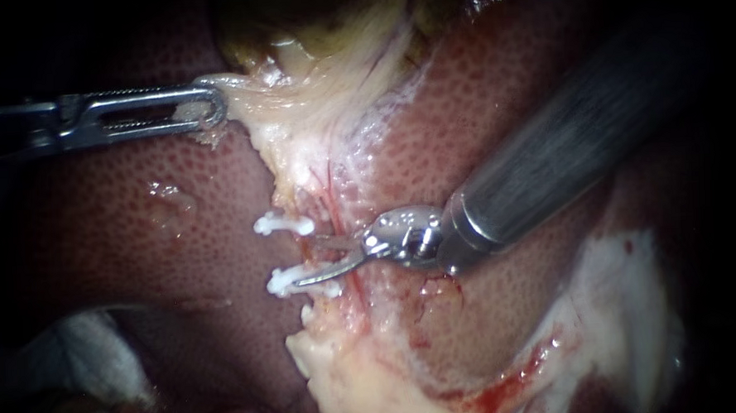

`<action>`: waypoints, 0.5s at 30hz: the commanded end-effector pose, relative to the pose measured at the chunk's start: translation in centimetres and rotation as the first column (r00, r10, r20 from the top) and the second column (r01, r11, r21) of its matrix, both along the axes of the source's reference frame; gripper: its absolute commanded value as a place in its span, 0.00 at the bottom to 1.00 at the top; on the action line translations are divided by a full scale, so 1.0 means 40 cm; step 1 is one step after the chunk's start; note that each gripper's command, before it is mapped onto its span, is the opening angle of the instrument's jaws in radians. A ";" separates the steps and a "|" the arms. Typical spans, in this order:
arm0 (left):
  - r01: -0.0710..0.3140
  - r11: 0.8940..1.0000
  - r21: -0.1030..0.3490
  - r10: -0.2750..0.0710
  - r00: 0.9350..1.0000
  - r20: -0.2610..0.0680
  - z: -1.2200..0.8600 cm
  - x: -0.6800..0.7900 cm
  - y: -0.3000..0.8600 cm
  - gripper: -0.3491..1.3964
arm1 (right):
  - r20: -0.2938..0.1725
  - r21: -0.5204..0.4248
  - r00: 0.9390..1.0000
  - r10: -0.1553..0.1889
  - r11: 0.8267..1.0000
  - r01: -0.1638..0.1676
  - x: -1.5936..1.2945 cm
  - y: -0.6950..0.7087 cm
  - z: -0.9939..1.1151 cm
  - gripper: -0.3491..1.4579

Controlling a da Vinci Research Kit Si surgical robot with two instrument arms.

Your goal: Go to the cutting position left tube

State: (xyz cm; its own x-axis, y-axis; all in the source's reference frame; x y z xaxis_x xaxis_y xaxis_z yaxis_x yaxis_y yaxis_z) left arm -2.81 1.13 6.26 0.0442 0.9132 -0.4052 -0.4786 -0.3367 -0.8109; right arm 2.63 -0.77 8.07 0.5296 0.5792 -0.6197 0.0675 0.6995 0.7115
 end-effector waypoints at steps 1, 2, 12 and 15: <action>0.000 1.000 0.000 0.000 1.000 0.000 0.0000 0.0000 0.0000 0.00 | -0.004 0.002 1.000 -0.005 1.000 0.005 0.0004 -0.0002 -0.0001 0.93; 0.000 1.000 0.000 0.000 1.000 0.000 0.0000 0.0000 0.0000 0.00 | -0.005 0.002 1.000 -0.006 1.000 0.006 0.0007 -0.0004 -0.0001 0.93; -0.001 1.000 0.000 0.001 1.000 0.001 0.0002 -0.0004 -0.0001 0.00 | -0.011 -0.003 1.000 -0.015 1.000 0.015 0.0050 -0.0012 0.0006 0.93; -0.001 1.000 0.000 0.001 1.000 0.001 0.0002 -0.0004 -0.0001 0.00 | -0.010 -0.004 1.000 -0.013 1.000 0.013 0.0060 -0.0012 0.0010 0.92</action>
State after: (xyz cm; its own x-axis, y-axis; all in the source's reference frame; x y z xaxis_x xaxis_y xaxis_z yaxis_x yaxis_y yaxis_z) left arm -2.83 1.13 6.26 0.0438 0.9130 -0.4055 -0.4780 -0.3373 -0.8111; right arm 2.89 -0.82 8.11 0.5315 0.5695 -0.6270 0.0840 0.7011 0.7081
